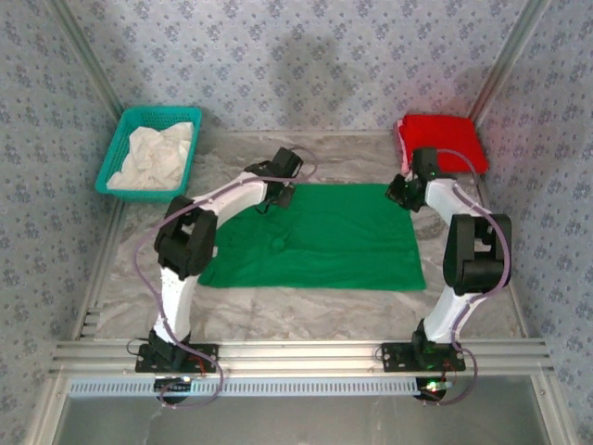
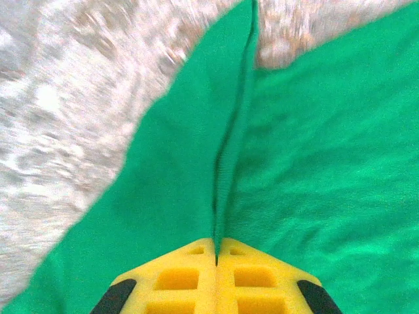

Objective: Fold and stack the t-shirts

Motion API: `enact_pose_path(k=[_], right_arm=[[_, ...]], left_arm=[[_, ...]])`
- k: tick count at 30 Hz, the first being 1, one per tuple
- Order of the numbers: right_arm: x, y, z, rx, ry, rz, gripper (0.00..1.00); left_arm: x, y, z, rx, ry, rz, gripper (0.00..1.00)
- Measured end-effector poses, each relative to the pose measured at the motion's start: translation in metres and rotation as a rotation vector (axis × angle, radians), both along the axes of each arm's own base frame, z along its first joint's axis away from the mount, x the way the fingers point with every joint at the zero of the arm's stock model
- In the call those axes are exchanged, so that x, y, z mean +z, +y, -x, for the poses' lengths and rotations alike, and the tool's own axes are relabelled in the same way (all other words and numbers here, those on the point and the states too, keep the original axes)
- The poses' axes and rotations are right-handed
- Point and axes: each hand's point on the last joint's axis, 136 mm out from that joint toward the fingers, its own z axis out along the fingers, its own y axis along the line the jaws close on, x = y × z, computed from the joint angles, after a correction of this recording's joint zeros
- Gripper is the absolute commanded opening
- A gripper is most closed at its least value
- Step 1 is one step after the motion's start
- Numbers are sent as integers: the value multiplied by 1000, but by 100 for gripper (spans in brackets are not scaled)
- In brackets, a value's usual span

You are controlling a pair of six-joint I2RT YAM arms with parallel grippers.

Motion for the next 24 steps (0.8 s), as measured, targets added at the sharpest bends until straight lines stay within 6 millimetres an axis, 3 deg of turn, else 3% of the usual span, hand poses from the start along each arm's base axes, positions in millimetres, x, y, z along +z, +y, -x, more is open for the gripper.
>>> enact_pose_path(k=[4,7,11,15,24], right_arm=[[10,-22,-31,-29,-7,11,31],[3,-40,-45,-50,26,19,35],[-15,-56,-66,-46,95,43,36],[-32,-58,-78,-8,145,56,40],[-55,-58,-89,65,205,80,43]], left_arm=[[53,12,-4,-44,-105,-1,0],[72,31,-7,-59,-151,-27,0],[66,59,-15,-61,-150,-80,0],[57,79,-19,-48,-130,-111,0],[59,90,-32,-25,-159,-102,0]])
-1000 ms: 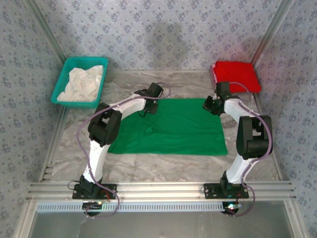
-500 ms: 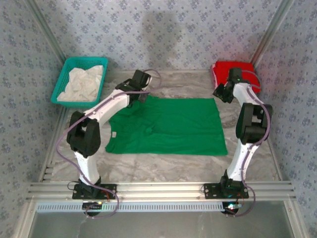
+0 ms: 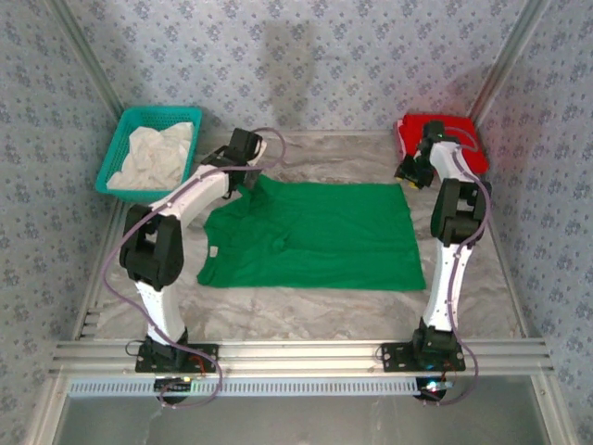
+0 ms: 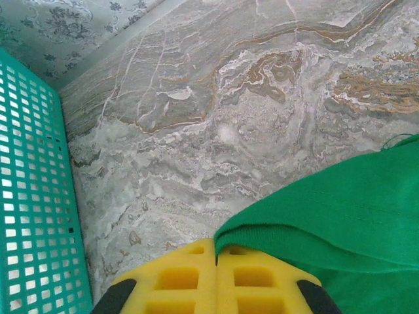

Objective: Fold and stack the t-shirts

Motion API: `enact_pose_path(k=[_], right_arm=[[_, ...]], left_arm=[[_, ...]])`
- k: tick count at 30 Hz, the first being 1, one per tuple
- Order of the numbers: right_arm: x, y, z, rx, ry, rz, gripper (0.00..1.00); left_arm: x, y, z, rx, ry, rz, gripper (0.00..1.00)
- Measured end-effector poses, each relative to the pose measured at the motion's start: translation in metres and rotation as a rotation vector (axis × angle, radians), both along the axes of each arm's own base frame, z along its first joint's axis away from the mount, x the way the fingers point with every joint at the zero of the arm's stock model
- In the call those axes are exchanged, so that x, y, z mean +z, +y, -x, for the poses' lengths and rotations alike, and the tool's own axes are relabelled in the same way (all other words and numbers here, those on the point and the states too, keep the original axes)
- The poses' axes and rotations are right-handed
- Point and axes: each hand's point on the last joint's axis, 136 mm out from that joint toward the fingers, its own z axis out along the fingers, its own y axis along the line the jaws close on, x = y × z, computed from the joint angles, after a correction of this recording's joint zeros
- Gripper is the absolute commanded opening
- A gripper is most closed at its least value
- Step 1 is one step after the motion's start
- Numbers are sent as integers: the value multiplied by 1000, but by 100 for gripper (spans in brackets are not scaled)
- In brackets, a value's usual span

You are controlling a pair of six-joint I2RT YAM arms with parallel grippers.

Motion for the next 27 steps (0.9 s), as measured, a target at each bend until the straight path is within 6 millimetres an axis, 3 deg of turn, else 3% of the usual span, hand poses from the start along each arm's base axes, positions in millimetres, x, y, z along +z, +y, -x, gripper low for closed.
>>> enact_pose_path(k=[9,13,16,19,27], right_arm=[[-6,19,-6,55,-3,-31,39],[-14,33,-1,85,7,-41,25],[-12,36,0,94,6,-39,10],[-12,36,1,87,8,-41,0],[-10,33,-2,78,-2,-33,0]], left_arm=[[-4,3,-7,9,5,1,0],[7,5,-14,14,-17,7,0],[20,6,-21,18,-44,14,0],[29,9,-28,23,-64,22,0],[29,23,-44,50,-59,25,0]])
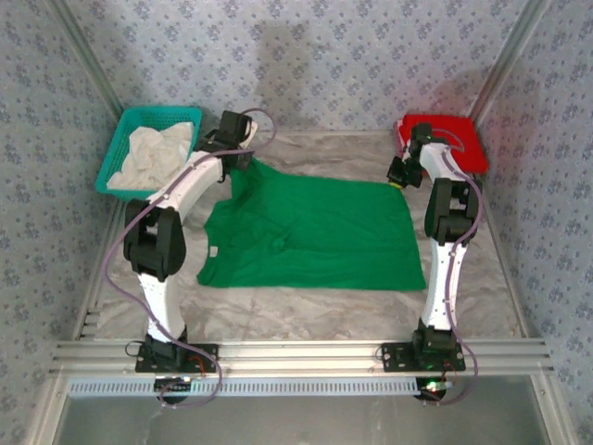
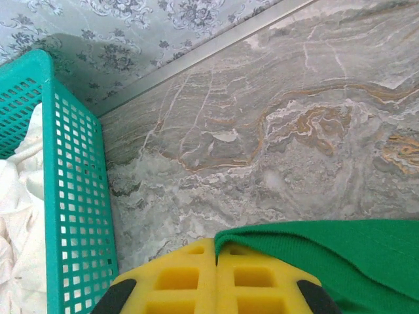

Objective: Fold and stack the t-shirts

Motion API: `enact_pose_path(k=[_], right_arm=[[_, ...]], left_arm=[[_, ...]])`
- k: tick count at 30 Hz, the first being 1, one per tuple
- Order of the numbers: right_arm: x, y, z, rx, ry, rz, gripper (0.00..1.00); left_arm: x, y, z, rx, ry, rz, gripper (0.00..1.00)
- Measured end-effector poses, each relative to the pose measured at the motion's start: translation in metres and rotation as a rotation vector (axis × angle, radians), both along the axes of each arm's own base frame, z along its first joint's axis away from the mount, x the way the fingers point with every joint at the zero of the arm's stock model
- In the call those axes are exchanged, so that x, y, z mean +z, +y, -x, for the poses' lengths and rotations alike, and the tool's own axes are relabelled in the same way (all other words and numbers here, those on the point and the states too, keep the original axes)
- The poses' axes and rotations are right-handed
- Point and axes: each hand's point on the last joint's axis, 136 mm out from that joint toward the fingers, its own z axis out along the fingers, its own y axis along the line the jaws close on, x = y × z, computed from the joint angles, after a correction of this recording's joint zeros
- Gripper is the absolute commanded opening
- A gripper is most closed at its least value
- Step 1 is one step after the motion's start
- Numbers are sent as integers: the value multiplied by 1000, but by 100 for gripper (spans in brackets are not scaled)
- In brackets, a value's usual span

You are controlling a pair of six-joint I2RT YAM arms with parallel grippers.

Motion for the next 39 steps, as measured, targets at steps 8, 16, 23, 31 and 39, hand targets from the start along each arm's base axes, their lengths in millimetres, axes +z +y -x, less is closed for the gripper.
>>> enact_pose_path(k=[8,16,23,31,39], right_arm=[[23,-2,-25,-23,-99,5,0],[48,0,-39,-38,-196,1,0],[65,7,0,-45,-221,15,0],[110,10,25,-60,-295,79,0],[119,3,50,-82,-299,120,0]], left_arm=[[-9,15,-29,19,27,-18,0],[4,14,-44,16,16,0,0],[-33,26,18,39,130,40,0],[-22,37,41,53,134,18,0],[39,32,39,7,50,-13,0]])
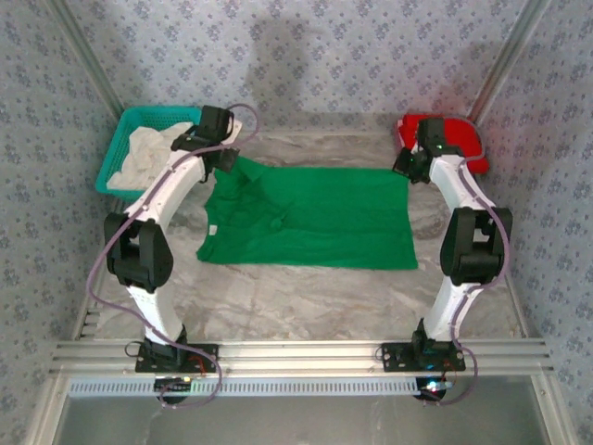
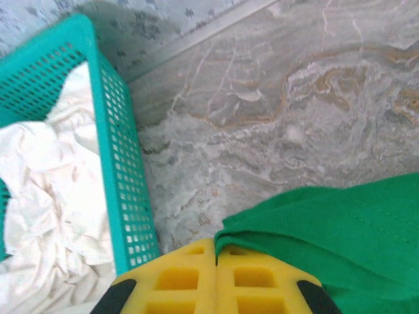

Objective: Fold and stack the t-shirts

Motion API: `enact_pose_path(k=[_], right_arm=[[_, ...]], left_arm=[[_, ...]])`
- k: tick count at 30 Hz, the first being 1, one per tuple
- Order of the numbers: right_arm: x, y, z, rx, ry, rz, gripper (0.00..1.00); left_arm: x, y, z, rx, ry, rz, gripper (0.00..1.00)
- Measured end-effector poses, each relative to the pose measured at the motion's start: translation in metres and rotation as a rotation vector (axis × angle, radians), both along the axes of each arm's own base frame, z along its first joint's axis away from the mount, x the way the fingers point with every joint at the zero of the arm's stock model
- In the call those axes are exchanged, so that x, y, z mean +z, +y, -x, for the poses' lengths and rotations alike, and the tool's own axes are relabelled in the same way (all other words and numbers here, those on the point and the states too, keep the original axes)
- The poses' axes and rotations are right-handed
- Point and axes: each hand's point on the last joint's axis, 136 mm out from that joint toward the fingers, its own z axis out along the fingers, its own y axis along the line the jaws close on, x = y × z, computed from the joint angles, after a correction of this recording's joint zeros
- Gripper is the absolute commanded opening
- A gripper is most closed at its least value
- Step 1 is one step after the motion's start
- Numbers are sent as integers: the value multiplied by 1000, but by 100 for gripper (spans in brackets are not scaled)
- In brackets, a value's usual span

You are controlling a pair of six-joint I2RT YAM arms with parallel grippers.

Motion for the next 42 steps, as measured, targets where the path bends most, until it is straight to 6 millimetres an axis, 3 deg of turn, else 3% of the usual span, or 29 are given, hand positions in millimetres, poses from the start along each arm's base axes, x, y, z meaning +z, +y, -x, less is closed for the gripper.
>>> enact_pose_path(k=[2,5,10,15,20,27,31,34,42], right_arm=[[-7,-1,5,-3,13,2,0],[-21,0,13,-5,45,1,0],[-45,0,32,-16,102,-7,0],[-59,1,55,-32,142,-21,0],[-59,1,62,-38,147,-29,0],[-47,0,62,-41,119,-38,0],[-39,1,62,-40,99,-37,0],[-42,0,67,-41,100,-37,0],[-89,-2,107,-51,233,-30,0]], left_arm=[[4,-2,2,-9,0,-21,0],[-5,-7,10,-20,34,-45,0],[-52,-6,37,-24,156,-87,0],[-95,11,66,16,283,-149,0],[-96,16,69,32,293,-168,0],[-70,11,56,34,237,-146,0],[-70,11,56,40,234,-140,0],[-81,13,65,53,259,-136,0],[-137,12,116,59,418,-131,0]])
